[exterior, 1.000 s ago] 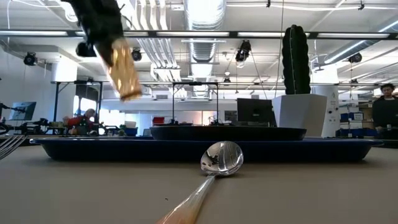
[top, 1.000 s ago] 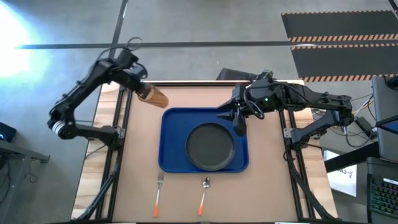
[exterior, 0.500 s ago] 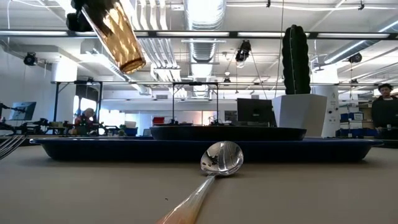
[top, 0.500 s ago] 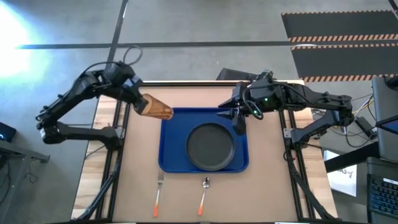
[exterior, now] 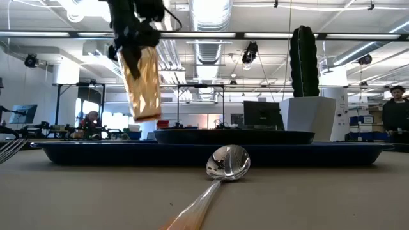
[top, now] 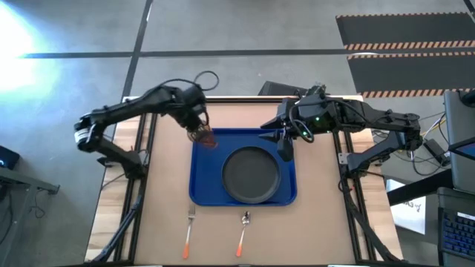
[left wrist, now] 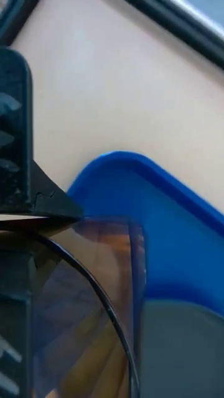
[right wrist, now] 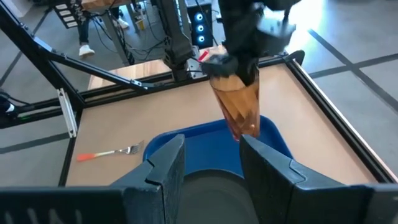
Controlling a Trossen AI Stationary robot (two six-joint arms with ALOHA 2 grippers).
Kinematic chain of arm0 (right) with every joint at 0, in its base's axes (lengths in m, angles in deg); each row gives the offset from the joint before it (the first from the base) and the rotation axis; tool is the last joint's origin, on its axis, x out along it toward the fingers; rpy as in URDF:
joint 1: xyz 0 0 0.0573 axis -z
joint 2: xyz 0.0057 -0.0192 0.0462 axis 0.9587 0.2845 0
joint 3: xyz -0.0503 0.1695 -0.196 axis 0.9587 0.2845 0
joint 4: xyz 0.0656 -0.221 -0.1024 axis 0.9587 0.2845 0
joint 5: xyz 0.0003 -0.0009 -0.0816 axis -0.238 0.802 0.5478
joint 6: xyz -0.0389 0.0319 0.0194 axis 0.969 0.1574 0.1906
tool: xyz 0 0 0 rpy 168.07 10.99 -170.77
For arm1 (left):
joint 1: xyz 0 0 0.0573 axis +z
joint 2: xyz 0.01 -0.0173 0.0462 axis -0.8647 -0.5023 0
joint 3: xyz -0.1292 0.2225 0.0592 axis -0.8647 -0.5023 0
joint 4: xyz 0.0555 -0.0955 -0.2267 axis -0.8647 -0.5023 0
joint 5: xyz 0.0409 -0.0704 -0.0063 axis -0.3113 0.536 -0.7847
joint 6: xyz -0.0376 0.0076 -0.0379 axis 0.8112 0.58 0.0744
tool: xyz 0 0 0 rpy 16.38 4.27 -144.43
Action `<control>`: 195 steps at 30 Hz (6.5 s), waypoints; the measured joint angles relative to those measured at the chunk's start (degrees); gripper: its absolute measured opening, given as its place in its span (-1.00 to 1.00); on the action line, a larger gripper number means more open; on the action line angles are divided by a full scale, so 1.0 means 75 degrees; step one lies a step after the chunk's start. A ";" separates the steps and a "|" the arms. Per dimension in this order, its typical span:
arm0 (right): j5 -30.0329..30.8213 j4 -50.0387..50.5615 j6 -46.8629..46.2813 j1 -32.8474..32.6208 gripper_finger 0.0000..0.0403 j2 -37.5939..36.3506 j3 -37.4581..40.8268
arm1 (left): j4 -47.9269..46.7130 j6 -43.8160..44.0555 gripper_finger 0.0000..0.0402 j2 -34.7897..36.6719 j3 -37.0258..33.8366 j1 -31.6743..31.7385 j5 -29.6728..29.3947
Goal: Pick and place plate/cup/fork/spoon on tray
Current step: Put the cup on the blue tray to the top left of the black plate, then adjust the black plate on the blue tray
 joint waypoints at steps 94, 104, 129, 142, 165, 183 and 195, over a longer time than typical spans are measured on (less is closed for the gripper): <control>0.0137 0.3179 -0.0962 -0.0003 -0.90 0.0461 0.0424 | 0.1159 -0.0607 -0.42 0.1151 0.2241 -0.0096 -0.0584; -0.0116 0.3972 -0.2261 -0.0006 -0.96 0.1405 0.2250 | 0.1545 -0.0595 -0.42 0.3195 0.1691 -0.0195 -0.0952; -0.0203 0.1691 -0.4149 -0.0659 -0.96 0.1774 0.4549 | 0.1553 -0.0648 -0.42 0.3875 0.0685 -0.0195 -0.1029; 0.0493 0.1073 -0.4219 -0.0662 -0.96 0.2037 0.4753 | 0.1554 -0.0603 -0.42 0.3893 0.0667 -0.0198 -0.1084; 0.1093 0.0012 -0.4397 -0.0670 -0.96 0.2176 0.4765 | 0.1547 -0.0668 -0.42 0.3951 0.0662 -0.0198 -0.1105; 0.1457 0.1314 -0.5421 -0.0779 -0.96 0.1990 0.4991 | 0.1546 -0.0656 -0.42 0.3887 0.0656 -0.0198 -0.1104; 0.1890 -0.0621 -0.5605 -0.0799 -0.96 0.2072 0.5353 | 0.1547 -0.0645 -0.42 0.3852 0.0656 -0.0198 -0.1102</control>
